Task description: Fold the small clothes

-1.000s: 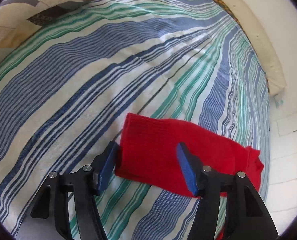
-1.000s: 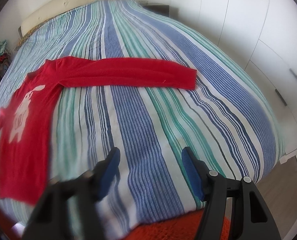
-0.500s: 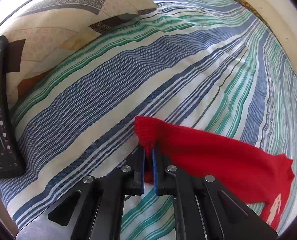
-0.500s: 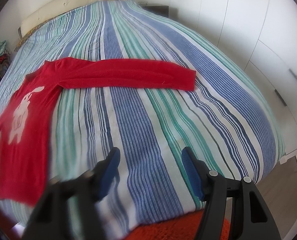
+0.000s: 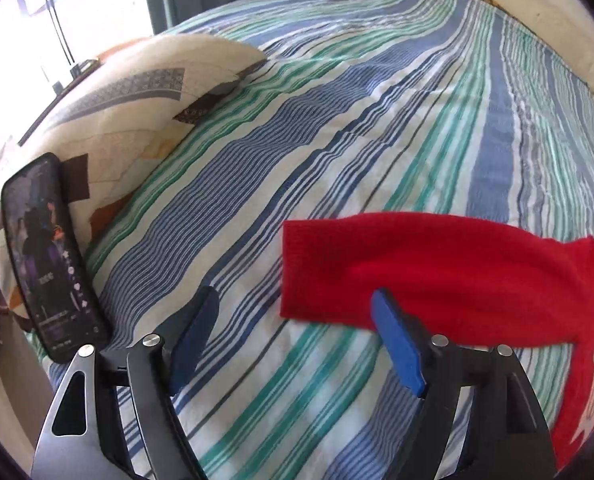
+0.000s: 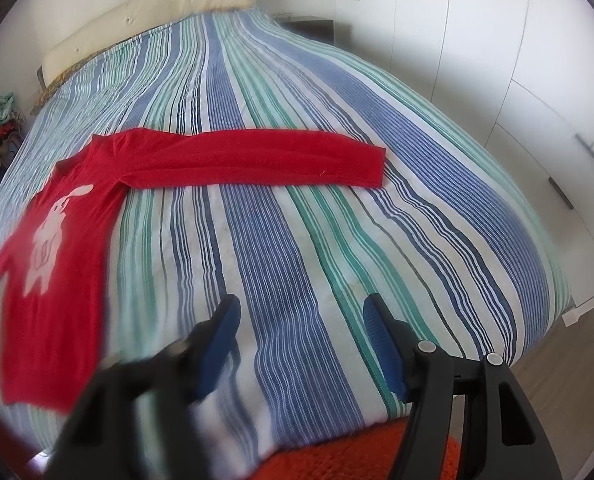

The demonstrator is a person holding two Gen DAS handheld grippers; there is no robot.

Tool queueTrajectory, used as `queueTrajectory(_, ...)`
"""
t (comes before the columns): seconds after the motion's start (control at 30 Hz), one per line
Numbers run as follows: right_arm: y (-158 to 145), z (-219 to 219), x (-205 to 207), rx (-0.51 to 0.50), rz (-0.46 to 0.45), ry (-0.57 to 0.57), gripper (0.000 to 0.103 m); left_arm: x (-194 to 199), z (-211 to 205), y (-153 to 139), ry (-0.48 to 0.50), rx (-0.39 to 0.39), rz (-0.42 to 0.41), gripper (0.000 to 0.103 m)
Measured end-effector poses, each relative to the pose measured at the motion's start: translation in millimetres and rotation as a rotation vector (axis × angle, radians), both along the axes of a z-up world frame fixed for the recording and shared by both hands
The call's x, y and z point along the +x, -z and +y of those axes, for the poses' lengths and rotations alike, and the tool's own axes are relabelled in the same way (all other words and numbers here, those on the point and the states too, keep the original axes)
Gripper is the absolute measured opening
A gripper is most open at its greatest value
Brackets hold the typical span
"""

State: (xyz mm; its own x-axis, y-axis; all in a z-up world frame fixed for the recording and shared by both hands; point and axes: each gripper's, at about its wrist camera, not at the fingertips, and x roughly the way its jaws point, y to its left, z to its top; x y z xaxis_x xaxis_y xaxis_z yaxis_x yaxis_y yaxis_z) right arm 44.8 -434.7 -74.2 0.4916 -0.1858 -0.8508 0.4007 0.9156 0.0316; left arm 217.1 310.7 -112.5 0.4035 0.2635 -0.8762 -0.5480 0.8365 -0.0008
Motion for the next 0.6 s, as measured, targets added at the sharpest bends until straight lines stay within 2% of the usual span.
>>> queueTrajectory(0.13,-3,-1,-3,-0.003,-0.021,0.008,0.067,-28,-53,-17,0.147,-0.021,-0.082,0.088)
queueTrajectory(0.2,-7,-2,-7,-0.002,-0.051,0.013,0.067,-36,-86,-16,0.237,-0.032,-0.13,0.097)
queueTrajectory(0.27,-12,-3,-12,0.0,-0.089,0.022,0.07,-30,-119,-8,0.334,-0.04,-0.15,0.097)
queueTrajectory(0.37,-18,-6,-18,0.012,-0.132,0.037,0.075,-12,-160,10,0.479,0.009,-0.13,0.097)
queueTrajectory(0.43,-18,-8,-20,0.028,-0.137,0.041,0.075,0,-173,23,0.516,0.035,-0.108,0.097)
queueTrajectory(0.53,-17,-11,-22,0.048,-0.133,0.053,0.075,16,-176,60,0.553,0.007,-0.011,0.103)
queueTrajectory(0.6,-15,-12,-23,0.053,-0.131,0.057,0.075,9,-172,62,0.557,-0.012,-0.069,0.103)
